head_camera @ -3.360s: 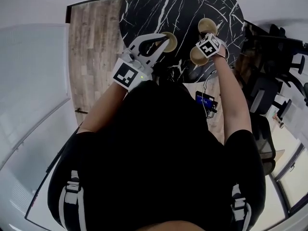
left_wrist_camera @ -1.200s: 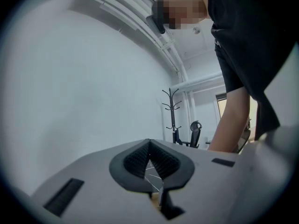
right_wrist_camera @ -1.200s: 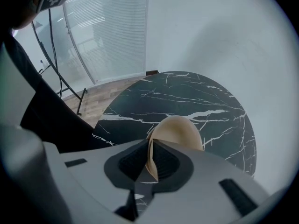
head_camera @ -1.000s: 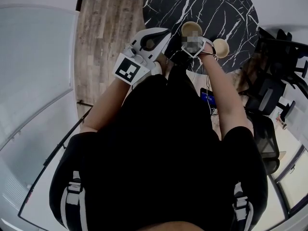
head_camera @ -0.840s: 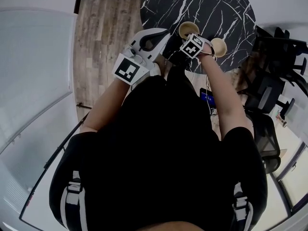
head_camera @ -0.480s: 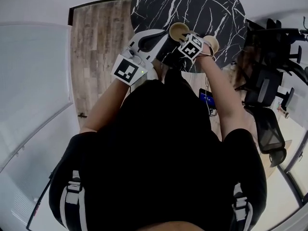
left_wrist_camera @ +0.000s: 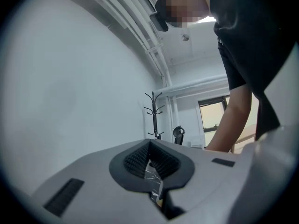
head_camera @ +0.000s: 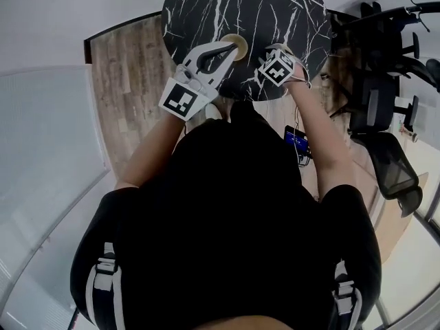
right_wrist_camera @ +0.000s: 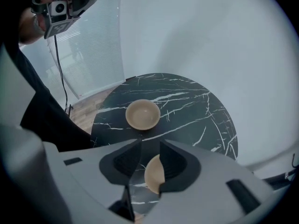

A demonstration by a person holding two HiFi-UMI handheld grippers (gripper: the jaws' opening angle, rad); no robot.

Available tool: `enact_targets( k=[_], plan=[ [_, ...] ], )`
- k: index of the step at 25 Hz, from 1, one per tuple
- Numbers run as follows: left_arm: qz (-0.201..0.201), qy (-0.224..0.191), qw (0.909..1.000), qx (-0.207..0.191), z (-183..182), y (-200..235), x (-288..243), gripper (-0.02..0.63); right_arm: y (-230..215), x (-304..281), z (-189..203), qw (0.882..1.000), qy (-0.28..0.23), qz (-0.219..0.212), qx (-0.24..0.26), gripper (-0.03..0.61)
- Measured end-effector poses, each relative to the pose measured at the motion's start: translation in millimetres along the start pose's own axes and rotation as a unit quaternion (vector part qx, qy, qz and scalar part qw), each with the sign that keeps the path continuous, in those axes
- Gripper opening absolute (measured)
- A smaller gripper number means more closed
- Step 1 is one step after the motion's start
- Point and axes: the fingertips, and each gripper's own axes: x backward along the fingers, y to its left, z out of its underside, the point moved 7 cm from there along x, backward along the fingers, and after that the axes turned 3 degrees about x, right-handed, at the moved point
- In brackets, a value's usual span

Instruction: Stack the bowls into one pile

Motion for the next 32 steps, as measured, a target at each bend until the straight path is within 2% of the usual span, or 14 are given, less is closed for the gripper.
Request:
enact_targets(
  k=[7, 14, 27, 32],
  plan=[
    [0.036, 0.002, 0.9994, -0.002, 2, -10, -36, 0.005, -9, 5, 47, 0.999, 0.014, 0.001, -0.049, 0.127],
    [0.053, 0.01, 0.9985, -0.001, 5, -15, -59, 0.005, -7, -15, 81, 0.997, 0.035, -0.016, -0.067, 0.129],
    [0.039, 0.027, 0.9989, 0.004, 15, -3, -59, 0.005, 2, -53, 94, 0.993, 0.065, -0.065, -0.069, 0.144],
    [0.025, 0.031, 0.9992, 0.004, 18, 4, -52, 0.005, 4, -62, 95, 0.993, 0.079, -0.063, -0.058, 0.14]
  ],
)
